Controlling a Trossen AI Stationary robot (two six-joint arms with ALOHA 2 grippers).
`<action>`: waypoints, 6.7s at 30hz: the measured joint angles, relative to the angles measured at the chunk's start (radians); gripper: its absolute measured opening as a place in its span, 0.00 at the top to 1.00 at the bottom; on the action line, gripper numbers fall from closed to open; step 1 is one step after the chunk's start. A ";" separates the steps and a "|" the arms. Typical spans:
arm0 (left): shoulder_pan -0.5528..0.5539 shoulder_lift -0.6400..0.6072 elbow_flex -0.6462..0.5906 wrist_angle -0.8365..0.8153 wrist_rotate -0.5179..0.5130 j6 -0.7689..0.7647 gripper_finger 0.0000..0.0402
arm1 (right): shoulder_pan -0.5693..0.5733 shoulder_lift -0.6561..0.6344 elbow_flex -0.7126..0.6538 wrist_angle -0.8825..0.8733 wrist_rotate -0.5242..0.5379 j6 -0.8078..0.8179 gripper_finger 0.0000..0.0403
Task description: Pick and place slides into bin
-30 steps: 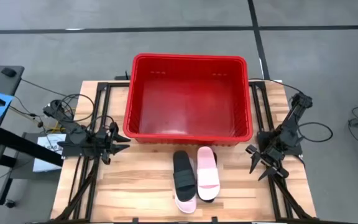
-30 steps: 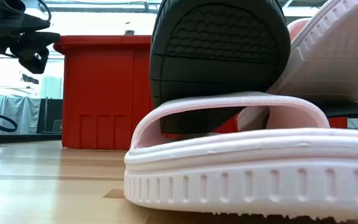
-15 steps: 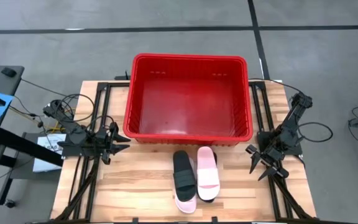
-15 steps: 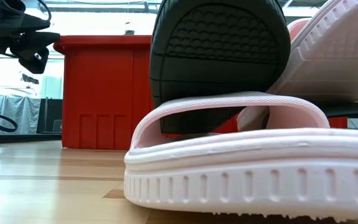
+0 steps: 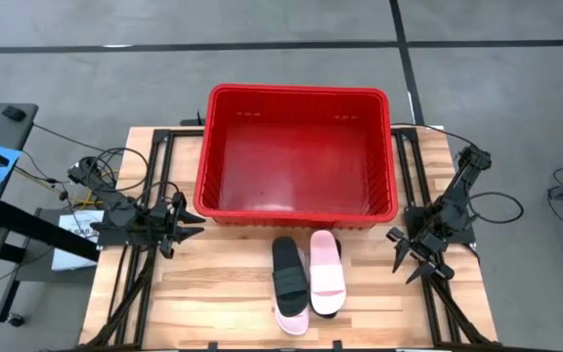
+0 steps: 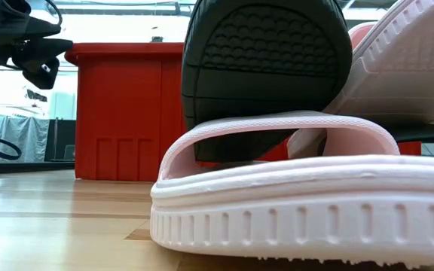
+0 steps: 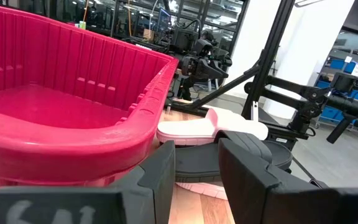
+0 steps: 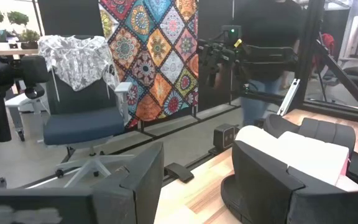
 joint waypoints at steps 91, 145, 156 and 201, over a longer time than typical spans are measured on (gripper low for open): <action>-0.030 0.974 1.105 -0.446 0.181 0.235 0.72 | 0.000 0.000 0.000 0.000 0.000 0.000 0.54; -0.010 1.885 1.526 -0.546 0.004 -0.192 0.72 | 0.000 0.000 0.000 -0.001 -0.003 0.000 0.54; -0.006 1.926 1.614 -0.700 0.041 -0.231 0.72 | 0.000 0.000 0.000 -0.001 -0.003 0.000 0.54; 0.005 2.090 1.714 -0.507 0.270 0.035 0.57 | 0.000 0.000 0.000 -0.002 -0.003 0.000 0.54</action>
